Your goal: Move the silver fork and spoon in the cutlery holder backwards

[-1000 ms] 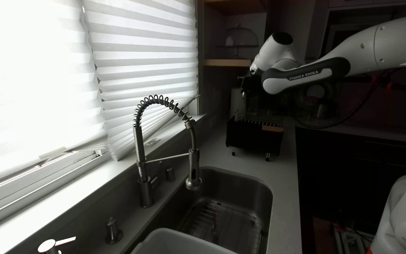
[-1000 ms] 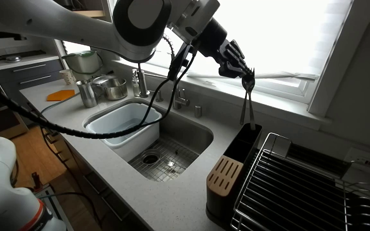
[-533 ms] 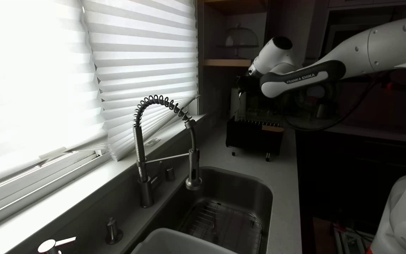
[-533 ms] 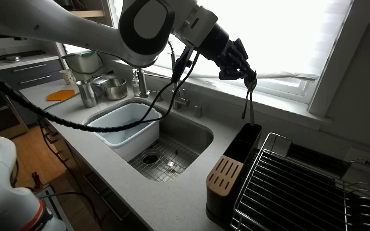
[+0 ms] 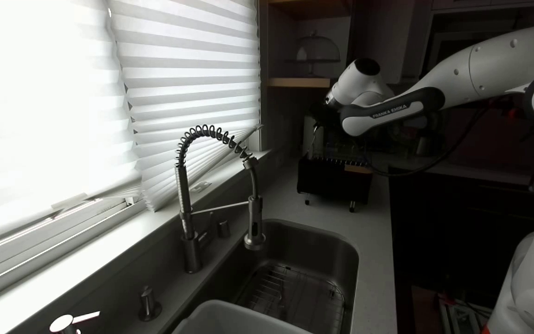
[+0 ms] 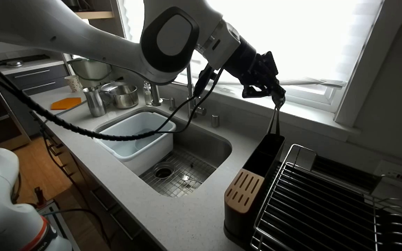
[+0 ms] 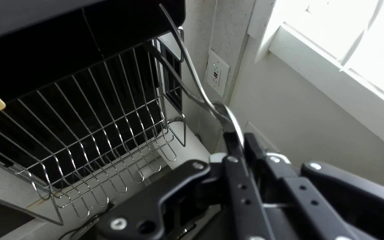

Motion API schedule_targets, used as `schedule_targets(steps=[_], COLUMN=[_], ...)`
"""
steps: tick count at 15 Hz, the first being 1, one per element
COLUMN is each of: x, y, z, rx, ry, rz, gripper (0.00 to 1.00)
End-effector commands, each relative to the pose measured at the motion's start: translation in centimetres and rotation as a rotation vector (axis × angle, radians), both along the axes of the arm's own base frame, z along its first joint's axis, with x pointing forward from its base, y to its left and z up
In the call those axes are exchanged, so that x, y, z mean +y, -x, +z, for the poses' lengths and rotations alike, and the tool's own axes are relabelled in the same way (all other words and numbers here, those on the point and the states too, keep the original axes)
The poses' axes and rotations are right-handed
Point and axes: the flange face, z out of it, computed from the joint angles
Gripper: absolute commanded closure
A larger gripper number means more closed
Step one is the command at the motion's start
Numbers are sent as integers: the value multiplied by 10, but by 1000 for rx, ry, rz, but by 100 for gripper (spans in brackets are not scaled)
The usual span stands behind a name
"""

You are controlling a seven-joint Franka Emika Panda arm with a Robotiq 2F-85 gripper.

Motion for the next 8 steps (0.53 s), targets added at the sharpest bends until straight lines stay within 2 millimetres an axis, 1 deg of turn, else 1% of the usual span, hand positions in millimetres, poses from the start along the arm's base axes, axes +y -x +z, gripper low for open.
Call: schedule_targets(steps=[1,8], x=[-10,-10], y=[-3,-8], z=[-10,-28], rx=[-36,-31], ry=[-7,-41], rz=[-48,-87], gripper=[98,98])
